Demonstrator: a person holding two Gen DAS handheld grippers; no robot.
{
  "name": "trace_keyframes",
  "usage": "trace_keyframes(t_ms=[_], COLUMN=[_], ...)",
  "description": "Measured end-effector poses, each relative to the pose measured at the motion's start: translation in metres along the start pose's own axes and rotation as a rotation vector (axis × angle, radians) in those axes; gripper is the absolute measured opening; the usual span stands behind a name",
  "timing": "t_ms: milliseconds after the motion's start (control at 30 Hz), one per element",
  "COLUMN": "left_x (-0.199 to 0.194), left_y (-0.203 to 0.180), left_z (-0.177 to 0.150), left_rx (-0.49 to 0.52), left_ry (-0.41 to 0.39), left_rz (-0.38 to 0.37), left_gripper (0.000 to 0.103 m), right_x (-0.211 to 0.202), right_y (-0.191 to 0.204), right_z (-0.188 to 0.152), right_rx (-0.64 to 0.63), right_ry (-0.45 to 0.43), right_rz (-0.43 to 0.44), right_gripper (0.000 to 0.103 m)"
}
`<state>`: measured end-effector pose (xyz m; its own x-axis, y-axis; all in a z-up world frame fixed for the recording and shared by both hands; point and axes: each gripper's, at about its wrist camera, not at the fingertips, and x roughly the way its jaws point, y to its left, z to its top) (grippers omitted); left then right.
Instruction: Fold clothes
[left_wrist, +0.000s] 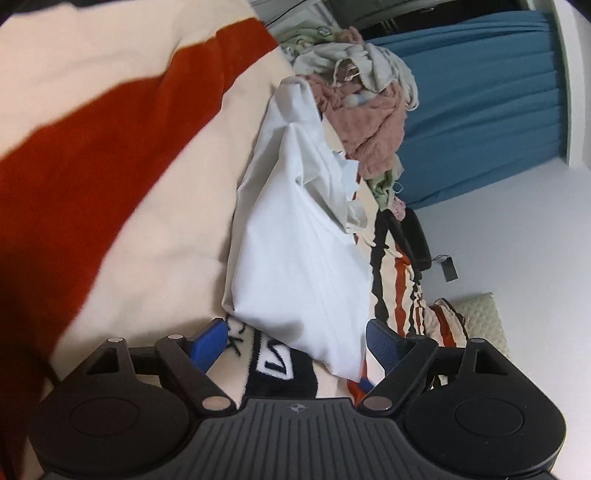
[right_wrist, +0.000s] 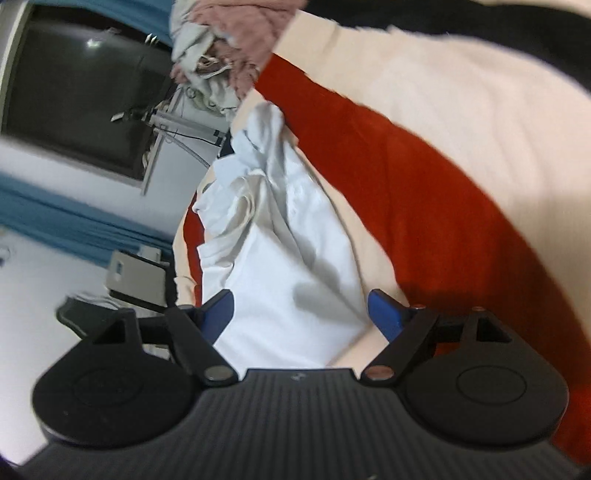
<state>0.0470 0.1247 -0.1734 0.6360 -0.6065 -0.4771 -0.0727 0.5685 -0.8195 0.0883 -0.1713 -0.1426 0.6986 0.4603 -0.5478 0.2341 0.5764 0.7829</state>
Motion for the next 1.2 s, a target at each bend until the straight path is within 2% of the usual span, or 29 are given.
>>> trace_keyframes(t_ms=[100, 167, 200, 267, 333, 367, 433, 467, 633, 833, 1033, 1200], left_x=[0.011, 0.017, 0.019, 0.024, 0.028, 0.03, 0.032, 0.032, 0.021, -0.008, -0.054, -0.097], left_y=[0.002, 0.001, 0.0, -0.001, -0.002, -0.003, -0.005, -0.007, -0.025, -0.057, -0.076, -0.074], left_z=[0.002, 0.004, 0.005, 0.008, 0.01, 0.011, 0.014, 0.015, 0.014, 0.002, -0.015, -0.047], left_rx=[-0.027, -0.032, -0.038, -0.037, -0.027, -0.019, -0.001, 0.01, 0.103, 0.22, 0.238, 0.195], left_ry=[-0.02, -0.044, -0.055, -0.081, -0.106, -0.112, -0.123, -0.127, -0.159, -0.227, -0.25, -0.244], left_rz=[0.013, 0.024, 0.034, 0.046, 0.054, 0.058, 0.06, 0.062, 0.092, 0.071, -0.01, -0.069], left_gripper=[0.08, 0.076, 0.072, 0.063, 0.046, 0.042, 0.019, 0.014, 0.007, 0.006, 0.005, 0.005], right_x=[0.003, 0.006, 0.008, 0.012, 0.017, 0.018, 0.017, 0.017, 0.009, -0.017, -0.06, -0.106], right_y=[-0.017, -0.027, -0.029, -0.033, -0.039, -0.042, -0.044, -0.044, -0.034, -0.013, 0.005, 0.009], right_z=[-0.011, -0.017, -0.018, -0.018, -0.017, -0.016, -0.014, -0.013, -0.008, -0.008, -0.024, -0.063], right_rx=[0.106, 0.172, 0.168, 0.179, 0.208, 0.221, 0.226, 0.223, 0.167, 0.062, -0.024, -0.048], right_ry=[0.041, 0.064, 0.045, 0.009, -0.014, -0.025, -0.043, -0.05, -0.099, -0.177, -0.248, -0.32], right_rz=[0.032, 0.052, 0.055, 0.059, 0.081, 0.09, 0.1, 0.104, 0.129, 0.173, 0.21, 0.242], right_gripper=[0.071, 0.067, 0.065, 0.047, 0.038, 0.032, 0.022, 0.017, 0.008, 0.006, 0.006, 0.006])
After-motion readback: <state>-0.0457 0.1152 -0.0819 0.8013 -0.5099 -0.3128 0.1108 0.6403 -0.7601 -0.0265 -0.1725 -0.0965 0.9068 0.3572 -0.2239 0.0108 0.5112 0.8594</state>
